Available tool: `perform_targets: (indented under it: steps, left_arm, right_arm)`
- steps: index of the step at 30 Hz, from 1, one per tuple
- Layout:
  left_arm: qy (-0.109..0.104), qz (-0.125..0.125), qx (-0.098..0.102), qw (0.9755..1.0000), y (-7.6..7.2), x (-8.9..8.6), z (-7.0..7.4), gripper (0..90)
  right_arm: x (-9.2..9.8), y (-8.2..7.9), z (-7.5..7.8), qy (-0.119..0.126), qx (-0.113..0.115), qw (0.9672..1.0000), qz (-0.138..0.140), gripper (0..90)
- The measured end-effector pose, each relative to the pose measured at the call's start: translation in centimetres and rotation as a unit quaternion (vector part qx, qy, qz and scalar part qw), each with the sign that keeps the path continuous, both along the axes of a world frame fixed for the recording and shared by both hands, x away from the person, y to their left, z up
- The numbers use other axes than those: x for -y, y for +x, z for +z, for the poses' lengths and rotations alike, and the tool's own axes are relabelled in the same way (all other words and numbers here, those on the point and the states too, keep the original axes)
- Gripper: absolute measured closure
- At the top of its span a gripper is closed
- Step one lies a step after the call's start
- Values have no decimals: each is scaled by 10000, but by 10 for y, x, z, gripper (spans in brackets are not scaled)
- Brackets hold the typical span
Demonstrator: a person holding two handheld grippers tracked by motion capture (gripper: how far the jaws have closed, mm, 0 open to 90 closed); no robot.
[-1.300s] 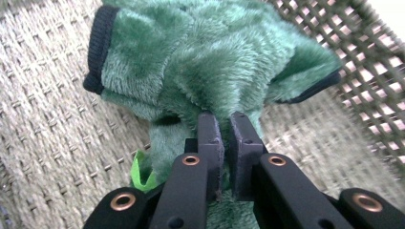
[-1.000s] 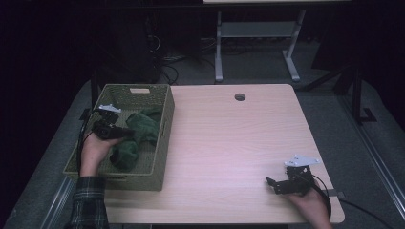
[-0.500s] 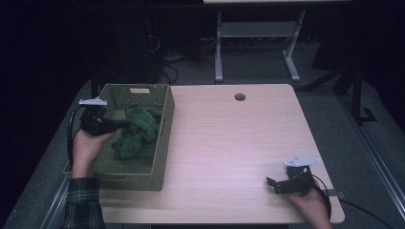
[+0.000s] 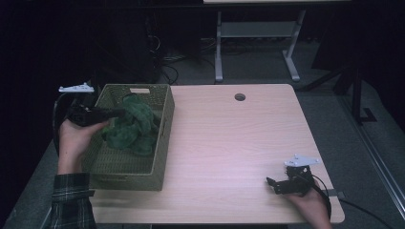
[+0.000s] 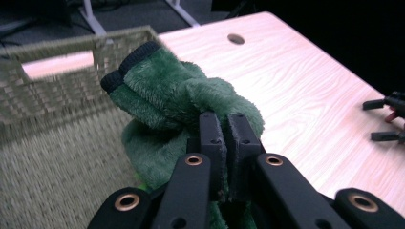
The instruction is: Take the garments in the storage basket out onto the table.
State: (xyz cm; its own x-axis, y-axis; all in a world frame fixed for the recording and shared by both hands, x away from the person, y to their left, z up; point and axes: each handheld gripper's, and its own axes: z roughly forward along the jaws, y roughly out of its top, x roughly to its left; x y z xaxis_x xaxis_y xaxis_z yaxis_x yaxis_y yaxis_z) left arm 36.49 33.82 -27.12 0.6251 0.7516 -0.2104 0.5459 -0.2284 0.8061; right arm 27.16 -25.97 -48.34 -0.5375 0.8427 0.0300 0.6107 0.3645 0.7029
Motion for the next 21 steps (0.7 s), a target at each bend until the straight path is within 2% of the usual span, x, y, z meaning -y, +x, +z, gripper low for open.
perform_targets:
  steps: [5,11,21]
  left_arm:
    - [-124,-104,153,9998,-2,5,20,867]
    - [-149,-259,308,9991,-3,17,43,870]
    - [-280,-573,641,9959,-7,43,84,871]
  right_arm:
    - [0,0,0,2,-2,10000,-2,13]
    - [0,0,0,4,-4,10000,-4,13]
    - [0,0,0,-8,4,10000,12,13]
